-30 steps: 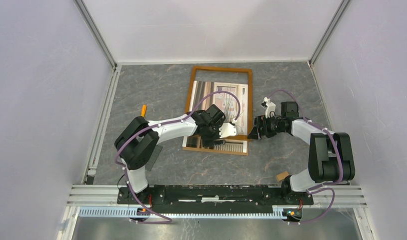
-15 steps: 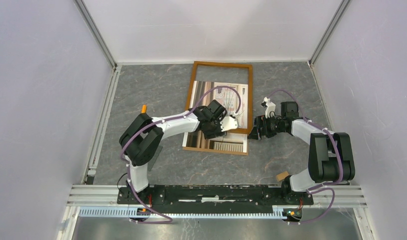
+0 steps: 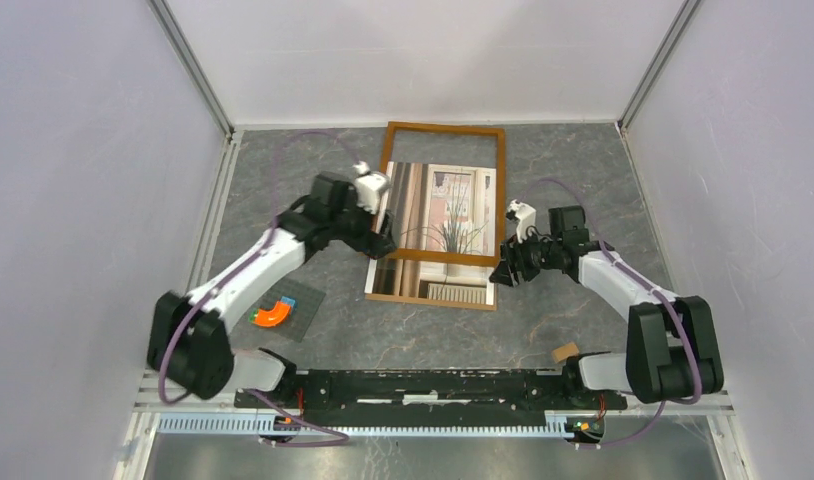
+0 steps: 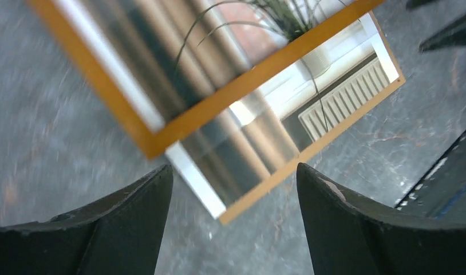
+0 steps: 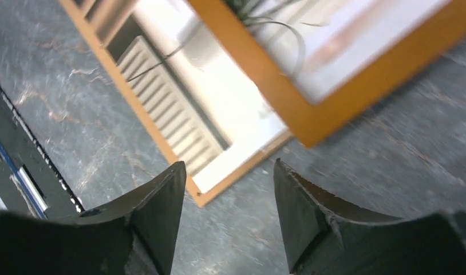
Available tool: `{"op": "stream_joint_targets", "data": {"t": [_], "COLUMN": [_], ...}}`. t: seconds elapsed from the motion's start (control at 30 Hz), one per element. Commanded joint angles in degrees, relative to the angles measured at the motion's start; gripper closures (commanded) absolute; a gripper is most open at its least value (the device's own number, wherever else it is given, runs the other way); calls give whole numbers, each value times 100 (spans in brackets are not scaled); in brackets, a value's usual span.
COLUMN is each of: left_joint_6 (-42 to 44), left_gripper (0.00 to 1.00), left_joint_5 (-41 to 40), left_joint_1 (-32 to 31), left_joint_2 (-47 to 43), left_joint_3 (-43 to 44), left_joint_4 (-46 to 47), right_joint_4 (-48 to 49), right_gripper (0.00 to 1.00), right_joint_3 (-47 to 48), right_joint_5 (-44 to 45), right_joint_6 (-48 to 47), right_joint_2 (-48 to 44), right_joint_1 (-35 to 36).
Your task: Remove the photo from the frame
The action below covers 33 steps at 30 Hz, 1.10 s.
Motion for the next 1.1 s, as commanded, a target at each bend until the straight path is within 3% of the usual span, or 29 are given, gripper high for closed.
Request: {"op": "stream_joint_targets", "data": {"t": [0.0, 0.17, 0.4, 0.63, 1.07], "left_joint_6": [-1437, -2087, -2762, -2851, -3145], "left_gripper": [15, 16, 20, 26, 42], "left_joint_5": [828, 1383, 1573, 1556, 2008], "left_joint_1": [758, 1622, 1850, 1935, 1926], "left_joint_2": [-998, -1331, -1159, -406, 548], "left_joint_3": [-927, -1760, -2467, -2411, -2286], "left_joint_4": [-252, -356, 616, 1093, 1820], "right_joint_4": [180, 382, 691, 876, 947], "right_gripper": [39, 43, 51, 56, 58], "right_joint_3": [-193, -271, -25, 144, -49], "right_joint_5": [130, 347, 750, 1168, 1617], "right_joint_6": [-376, -389, -409, -537, -689], "right_joint_2": [-276, -107, 448, 750, 1083], "right_joint_1": [672, 1341, 2018, 2402, 2619]}}
